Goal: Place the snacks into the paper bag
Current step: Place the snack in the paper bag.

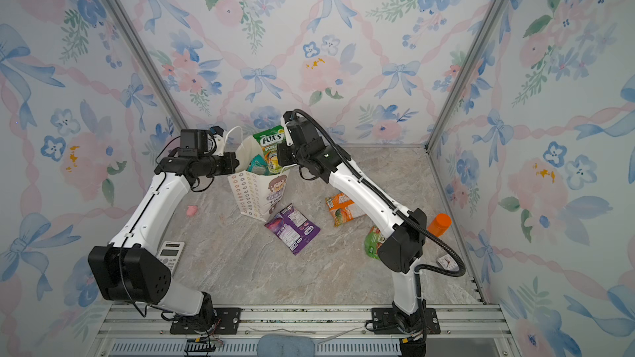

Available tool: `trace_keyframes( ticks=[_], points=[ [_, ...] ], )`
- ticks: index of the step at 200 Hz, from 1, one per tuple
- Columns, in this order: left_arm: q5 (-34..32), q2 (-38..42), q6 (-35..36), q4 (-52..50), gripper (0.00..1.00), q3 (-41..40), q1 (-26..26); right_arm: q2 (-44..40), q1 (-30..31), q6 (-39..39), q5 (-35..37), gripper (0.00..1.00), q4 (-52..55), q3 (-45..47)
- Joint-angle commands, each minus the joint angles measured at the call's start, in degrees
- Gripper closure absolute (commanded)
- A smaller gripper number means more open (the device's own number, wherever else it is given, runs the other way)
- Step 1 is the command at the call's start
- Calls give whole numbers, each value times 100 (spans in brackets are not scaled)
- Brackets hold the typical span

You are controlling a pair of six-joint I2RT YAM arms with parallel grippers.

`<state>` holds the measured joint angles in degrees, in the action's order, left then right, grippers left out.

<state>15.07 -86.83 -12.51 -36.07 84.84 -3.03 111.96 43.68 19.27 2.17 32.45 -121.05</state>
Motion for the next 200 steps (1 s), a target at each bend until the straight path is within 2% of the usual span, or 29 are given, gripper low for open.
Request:
trace_keyframes(
  ticks=[1,46,56,69,89,117,160,200],
  points=[
    [60,113,10,145,100,-46,-5,61,70,30,-70,100,91,-146],
    [58,106,12,145,100,-46,-5,377,67,118,-281,100,303,-495],
    [59,107,12,144,100,-49,-3,442,69,129,-335,96,337,-578],
    [66,101,12,145,100,-46,-5,492,65,146,-398,88,372,-654],
    [57,113,21,137,100,-47,-5,456,50,148,-462,64,332,-692],
    [49,105,18,145,100,-47,-1,160,18,116,-485,47,78,-523],
    [40,112,27,143,100,-47,8,-842,-206,181,-453,36,-961,738],
    [49,87,30,144,100,-51,13,-2116,-676,392,-428,22,-2051,2729]
  ],
)
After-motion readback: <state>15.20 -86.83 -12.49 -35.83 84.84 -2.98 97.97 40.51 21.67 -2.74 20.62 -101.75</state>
